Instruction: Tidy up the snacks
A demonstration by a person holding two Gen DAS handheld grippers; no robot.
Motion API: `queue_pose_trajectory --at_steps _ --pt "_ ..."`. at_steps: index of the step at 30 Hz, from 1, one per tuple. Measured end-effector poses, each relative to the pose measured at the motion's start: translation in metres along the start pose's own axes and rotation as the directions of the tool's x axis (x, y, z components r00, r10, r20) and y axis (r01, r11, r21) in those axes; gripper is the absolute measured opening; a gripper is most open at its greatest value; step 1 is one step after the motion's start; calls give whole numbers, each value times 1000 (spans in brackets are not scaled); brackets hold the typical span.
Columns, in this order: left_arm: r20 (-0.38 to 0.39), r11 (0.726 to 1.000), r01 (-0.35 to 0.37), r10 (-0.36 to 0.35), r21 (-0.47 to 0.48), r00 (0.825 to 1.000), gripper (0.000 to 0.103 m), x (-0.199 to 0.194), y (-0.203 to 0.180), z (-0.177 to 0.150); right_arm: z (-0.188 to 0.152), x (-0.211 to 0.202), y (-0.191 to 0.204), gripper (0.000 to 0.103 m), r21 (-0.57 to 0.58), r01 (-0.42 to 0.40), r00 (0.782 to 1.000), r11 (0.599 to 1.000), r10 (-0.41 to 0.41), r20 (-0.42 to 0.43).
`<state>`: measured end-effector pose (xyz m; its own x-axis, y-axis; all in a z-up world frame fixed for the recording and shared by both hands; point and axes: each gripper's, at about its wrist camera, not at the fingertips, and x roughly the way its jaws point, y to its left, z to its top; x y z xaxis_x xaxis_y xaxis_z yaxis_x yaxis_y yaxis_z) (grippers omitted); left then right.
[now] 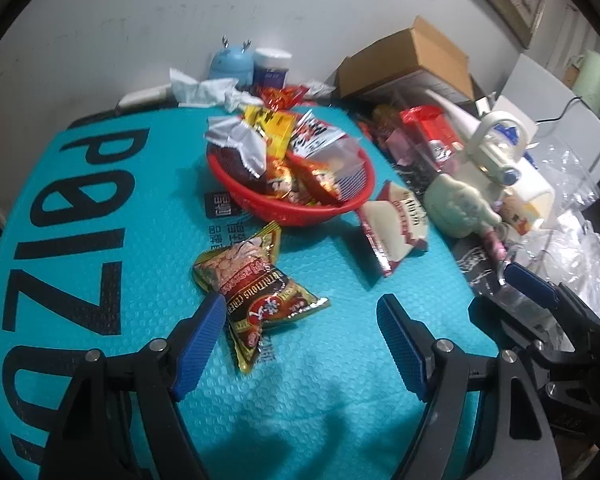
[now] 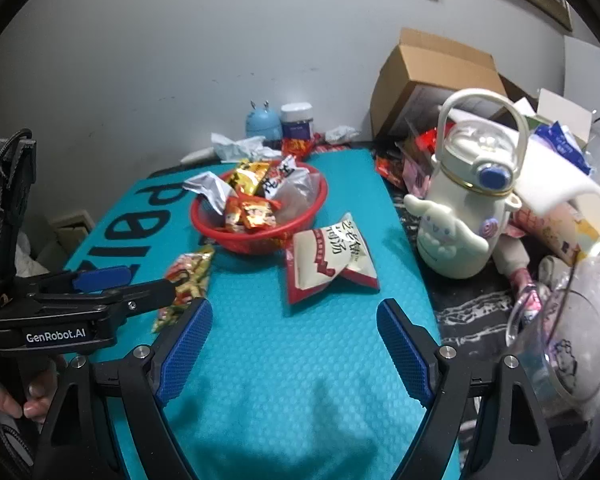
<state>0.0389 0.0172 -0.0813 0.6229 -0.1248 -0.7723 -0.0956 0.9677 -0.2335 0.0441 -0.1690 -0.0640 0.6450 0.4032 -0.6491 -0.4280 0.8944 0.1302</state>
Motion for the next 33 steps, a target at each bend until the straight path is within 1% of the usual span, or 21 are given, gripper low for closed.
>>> queue_pose_trajectory --at_steps 9,16,19,22,24,30,33 --pt "-69 998 -36 32 -48 997 77 36 14 9 11 45 -12 85 -2 8 998 1000 -8 -58" --pt "-99 996 -70 64 -55 993 77 54 20 13 22 73 -16 85 -30 28 996 999 -30 -84" --pt "-110 995 -70 63 -65 992 77 61 21 13 27 85 -20 89 -34 38 995 999 -41 -90" --pt "-120 995 -81 73 -64 990 77 67 22 13 31 95 -24 90 -36 45 994 998 -48 -96" --pt "-127 994 -81 72 -67 989 77 70 23 13 32 103 -26 93 -40 47 994 998 -51 -99" --pt "-150 993 -94 82 -76 985 77 79 26 13 36 124 -27 93 -45 43 991 998 -49 -124" --pt "-140 992 -115 107 -56 984 77 80 25 13 37 135 -26 93 -58 39 988 998 -47 -146"
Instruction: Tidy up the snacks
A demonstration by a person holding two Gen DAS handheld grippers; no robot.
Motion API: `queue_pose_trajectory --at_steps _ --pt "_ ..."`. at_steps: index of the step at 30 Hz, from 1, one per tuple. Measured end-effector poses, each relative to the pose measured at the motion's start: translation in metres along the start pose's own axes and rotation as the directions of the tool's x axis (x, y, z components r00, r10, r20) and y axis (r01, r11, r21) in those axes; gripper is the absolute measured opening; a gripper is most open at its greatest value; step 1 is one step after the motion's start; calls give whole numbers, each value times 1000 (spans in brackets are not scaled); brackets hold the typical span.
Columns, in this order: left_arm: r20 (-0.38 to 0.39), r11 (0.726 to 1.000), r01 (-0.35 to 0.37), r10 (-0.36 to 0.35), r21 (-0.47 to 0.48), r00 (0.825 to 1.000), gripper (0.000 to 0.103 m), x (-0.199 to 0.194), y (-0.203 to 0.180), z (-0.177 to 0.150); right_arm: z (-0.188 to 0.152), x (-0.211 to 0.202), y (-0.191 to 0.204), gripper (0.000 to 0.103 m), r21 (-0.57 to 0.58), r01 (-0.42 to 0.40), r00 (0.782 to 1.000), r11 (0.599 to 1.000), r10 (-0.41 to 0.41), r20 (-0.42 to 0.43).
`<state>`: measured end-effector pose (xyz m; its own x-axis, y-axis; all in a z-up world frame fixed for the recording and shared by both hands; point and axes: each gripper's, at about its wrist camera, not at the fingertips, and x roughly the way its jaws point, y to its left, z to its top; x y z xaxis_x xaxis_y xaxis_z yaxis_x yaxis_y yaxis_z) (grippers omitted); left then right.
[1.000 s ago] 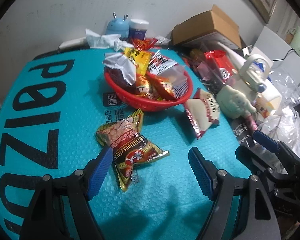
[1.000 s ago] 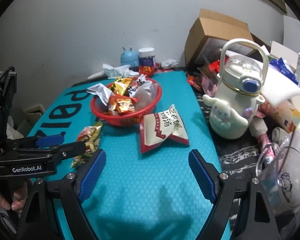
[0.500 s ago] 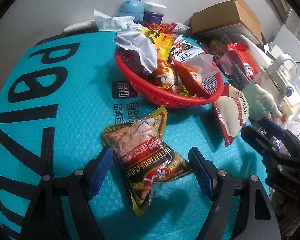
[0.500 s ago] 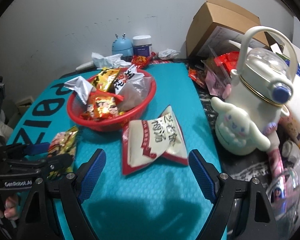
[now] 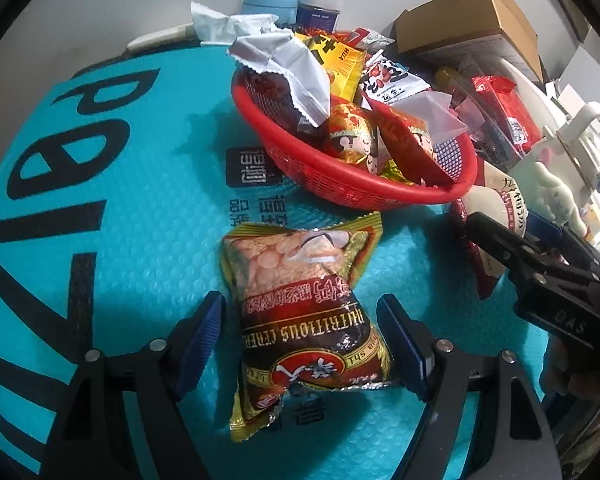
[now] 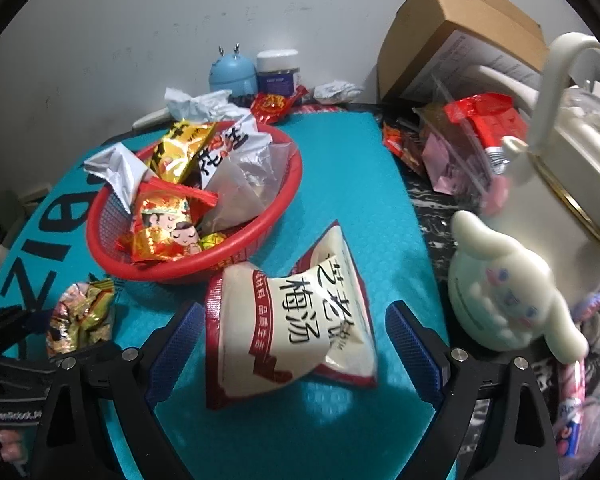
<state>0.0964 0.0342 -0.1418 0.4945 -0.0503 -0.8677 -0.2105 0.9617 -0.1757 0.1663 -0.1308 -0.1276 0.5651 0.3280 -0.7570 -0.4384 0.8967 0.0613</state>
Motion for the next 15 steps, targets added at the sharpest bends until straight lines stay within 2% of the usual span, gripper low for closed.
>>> queue_pose_trajectory --at_steps 5,8,9,15 --pt "33 999 -17 16 39 999 77 1 -3 -2 -1 10 3 92 -5 -35 999 999 35 -13" --pt "49 997 -34 31 68 998 58 1 -5 -3 -4 13 5 81 -20 -27 999 999 26 -22" --pt "52 996 -38 34 77 998 55 1 -6 -3 -6 12 6 77 -23 -20 1000 1000 19 -24" --pt "47 996 -18 14 82 999 52 -2 -4 -5 -14 4 5 65 -13 -23 999 1000 23 -29"
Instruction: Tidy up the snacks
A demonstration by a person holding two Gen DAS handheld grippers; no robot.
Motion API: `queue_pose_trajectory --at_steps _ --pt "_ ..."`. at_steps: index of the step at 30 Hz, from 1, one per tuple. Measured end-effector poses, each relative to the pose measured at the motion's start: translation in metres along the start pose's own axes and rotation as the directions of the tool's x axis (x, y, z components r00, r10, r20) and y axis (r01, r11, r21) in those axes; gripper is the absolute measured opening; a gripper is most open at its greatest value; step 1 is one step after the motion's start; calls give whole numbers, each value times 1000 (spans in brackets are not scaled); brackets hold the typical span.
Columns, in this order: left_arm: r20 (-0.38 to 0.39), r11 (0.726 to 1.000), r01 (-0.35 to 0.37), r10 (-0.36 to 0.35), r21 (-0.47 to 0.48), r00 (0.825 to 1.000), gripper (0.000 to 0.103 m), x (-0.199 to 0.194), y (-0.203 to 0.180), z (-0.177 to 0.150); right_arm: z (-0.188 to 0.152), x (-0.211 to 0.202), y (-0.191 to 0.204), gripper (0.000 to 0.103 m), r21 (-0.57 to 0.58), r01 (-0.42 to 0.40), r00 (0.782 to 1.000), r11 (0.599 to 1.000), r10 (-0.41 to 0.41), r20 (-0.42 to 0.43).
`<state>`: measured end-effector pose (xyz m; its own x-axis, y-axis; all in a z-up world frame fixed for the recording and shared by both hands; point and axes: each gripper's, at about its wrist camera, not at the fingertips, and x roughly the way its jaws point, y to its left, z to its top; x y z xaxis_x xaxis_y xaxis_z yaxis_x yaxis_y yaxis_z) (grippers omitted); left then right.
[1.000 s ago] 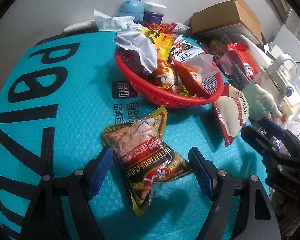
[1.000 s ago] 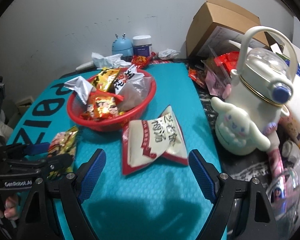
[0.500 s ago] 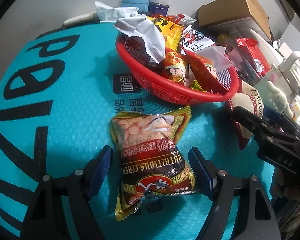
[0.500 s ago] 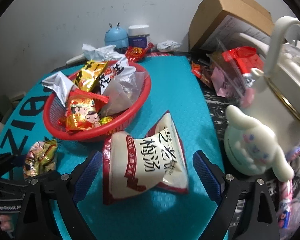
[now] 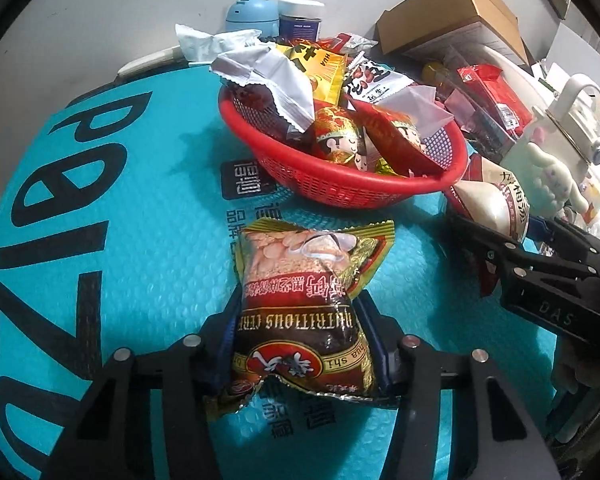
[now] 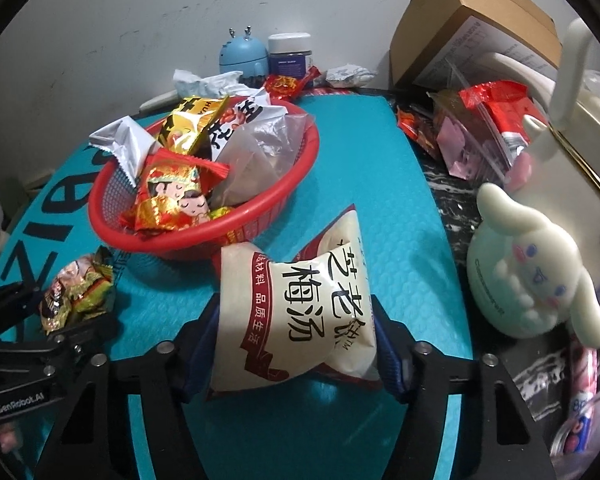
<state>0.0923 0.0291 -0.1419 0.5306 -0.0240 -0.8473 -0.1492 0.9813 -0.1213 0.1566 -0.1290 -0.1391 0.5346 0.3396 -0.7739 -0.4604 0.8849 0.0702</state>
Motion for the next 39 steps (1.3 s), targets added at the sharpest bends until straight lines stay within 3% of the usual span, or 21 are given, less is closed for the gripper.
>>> queue_pose_trajectory --at_steps 9,18,25,32,39 --pt "-3 999 27 -27 24 1000 52 -10 -6 -9 -33 -29 -1 65 39 -24 999 999 25 -20" --pt "-11 991 76 -76 109 997 52 -20 -32 -19 -70 -60 0 65 77 -26 999 997 29 -45" --pt "-72 987 85 -76 134 995 52 -6 -42 -27 -85 -71 1 67 71 -5 999 997 8 -50" --pt "-61 980 51 -40 191 997 52 -1 -48 -26 -83 -63 3 77 41 -7 999 999 9 -37" --pt "-43 975 55 -47 213 998 50 1 -52 -23 -81 -63 6 64 26 -10 1000 1000 10 -13"
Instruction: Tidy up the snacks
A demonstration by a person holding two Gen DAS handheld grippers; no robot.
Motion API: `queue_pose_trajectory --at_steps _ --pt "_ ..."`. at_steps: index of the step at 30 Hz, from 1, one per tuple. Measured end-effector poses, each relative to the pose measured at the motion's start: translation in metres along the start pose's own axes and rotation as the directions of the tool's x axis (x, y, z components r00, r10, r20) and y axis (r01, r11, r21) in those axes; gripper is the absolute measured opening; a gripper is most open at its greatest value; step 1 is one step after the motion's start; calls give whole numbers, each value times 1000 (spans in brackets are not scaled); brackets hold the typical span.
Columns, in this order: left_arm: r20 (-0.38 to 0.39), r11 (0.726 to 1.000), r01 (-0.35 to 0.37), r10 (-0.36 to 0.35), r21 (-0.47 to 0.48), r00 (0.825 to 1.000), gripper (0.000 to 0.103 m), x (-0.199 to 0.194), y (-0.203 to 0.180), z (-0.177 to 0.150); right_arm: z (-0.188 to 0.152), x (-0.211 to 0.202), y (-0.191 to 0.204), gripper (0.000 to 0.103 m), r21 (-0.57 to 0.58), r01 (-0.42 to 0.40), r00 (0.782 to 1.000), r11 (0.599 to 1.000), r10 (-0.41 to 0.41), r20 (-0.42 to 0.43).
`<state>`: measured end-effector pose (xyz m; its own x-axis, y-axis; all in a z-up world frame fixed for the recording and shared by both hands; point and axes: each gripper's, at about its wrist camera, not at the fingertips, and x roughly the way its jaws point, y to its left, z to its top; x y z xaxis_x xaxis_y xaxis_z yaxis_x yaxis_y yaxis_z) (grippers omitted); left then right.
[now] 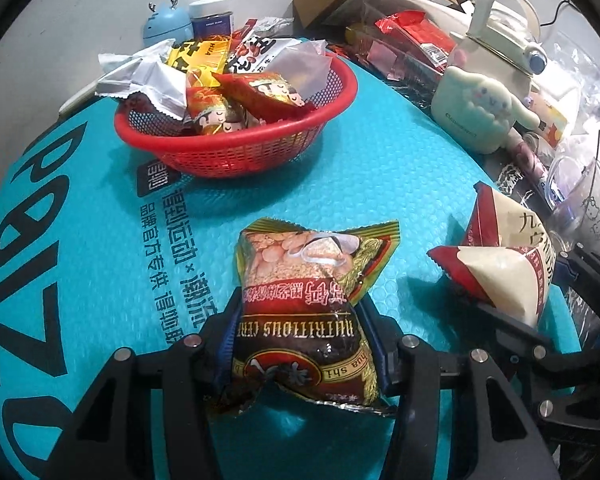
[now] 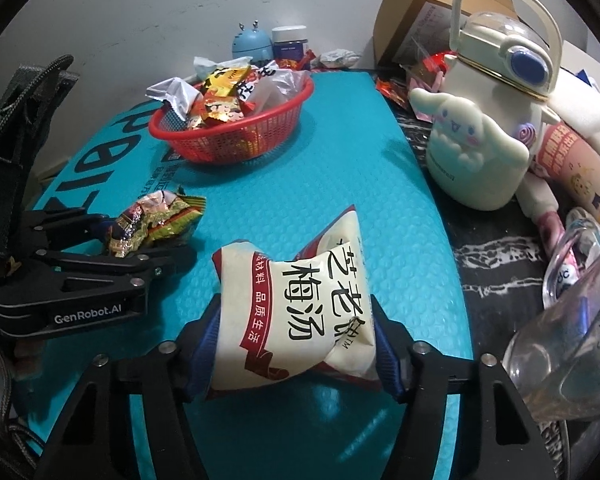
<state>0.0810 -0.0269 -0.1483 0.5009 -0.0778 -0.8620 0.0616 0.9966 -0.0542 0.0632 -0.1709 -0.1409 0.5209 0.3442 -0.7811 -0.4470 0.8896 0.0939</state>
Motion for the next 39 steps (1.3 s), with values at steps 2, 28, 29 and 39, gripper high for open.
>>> queue_pose_trajectory --at_steps 2,28,29,39 --pt "-2 1000 14 -14 -4 1000 50 -2 -1 -1 0 -2 0 64 1 3 1000 1000 -3 6" --pt "215 998 64 -62 -2 975 50 -99 15 31 52 -82 15 64 -11 -45 981 999 46 190" --pt "223 998 61 -60 0 973 50 -101 15 34 55 -84 16 64 -15 -46 979 999 48 196" --pt "294 999 52 -53 12 954 50 -112 29 79 103 -86 26 64 -44 -45 965 998 55 257"
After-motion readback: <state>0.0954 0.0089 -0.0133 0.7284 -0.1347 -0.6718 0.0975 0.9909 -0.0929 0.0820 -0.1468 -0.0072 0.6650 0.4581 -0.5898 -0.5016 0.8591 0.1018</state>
